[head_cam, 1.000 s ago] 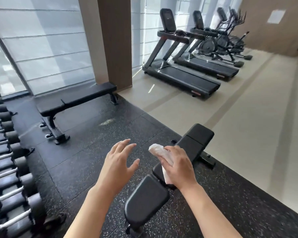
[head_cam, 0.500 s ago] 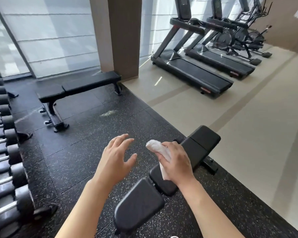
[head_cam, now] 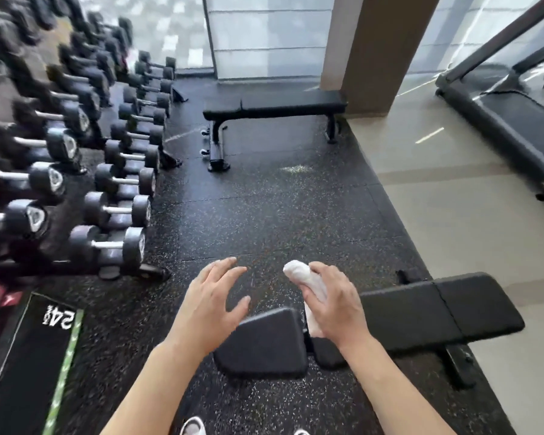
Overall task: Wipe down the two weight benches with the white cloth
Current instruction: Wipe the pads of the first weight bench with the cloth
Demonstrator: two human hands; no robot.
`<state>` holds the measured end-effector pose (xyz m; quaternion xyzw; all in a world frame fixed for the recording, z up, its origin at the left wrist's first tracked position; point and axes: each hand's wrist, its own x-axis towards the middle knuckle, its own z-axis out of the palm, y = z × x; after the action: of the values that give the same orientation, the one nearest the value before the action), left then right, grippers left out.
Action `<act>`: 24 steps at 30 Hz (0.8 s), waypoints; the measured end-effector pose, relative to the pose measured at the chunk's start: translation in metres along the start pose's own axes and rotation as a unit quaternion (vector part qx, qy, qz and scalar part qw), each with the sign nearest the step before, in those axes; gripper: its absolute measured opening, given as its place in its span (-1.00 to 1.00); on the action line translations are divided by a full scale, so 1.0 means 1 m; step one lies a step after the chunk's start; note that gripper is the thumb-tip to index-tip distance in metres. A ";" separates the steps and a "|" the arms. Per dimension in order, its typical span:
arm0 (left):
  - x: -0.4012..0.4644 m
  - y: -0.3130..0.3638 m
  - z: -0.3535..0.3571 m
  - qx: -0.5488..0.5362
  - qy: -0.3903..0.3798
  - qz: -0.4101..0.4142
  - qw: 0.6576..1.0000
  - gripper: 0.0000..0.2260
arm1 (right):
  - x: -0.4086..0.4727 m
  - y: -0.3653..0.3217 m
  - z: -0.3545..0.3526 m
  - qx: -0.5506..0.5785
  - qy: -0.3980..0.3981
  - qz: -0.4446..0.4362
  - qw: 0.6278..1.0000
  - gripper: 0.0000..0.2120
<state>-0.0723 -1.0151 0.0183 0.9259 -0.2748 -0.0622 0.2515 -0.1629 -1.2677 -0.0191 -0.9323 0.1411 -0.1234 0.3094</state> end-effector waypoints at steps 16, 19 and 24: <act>-0.022 -0.167 0.098 0.008 -0.034 -0.077 0.996 -0.48 | -0.006 0.036 0.184 0.007 -0.089 0.004 0.996 -0.65; -0.029 -0.200 0.139 0.000 -0.050 -0.085 0.995 -0.46 | -0.012 0.050 0.229 0.004 -0.105 0.015 0.994 -0.62; -0.038 -0.250 0.201 -0.008 -0.055 -0.088 0.995 -0.47 | -0.019 0.072 0.302 0.014 -0.120 0.022 0.992 -0.62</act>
<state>-0.0359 -0.9002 -0.2818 0.9395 -0.2052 -0.1376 0.2371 -0.0976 -1.1527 -0.3006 -0.9326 0.1212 -0.0055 0.3400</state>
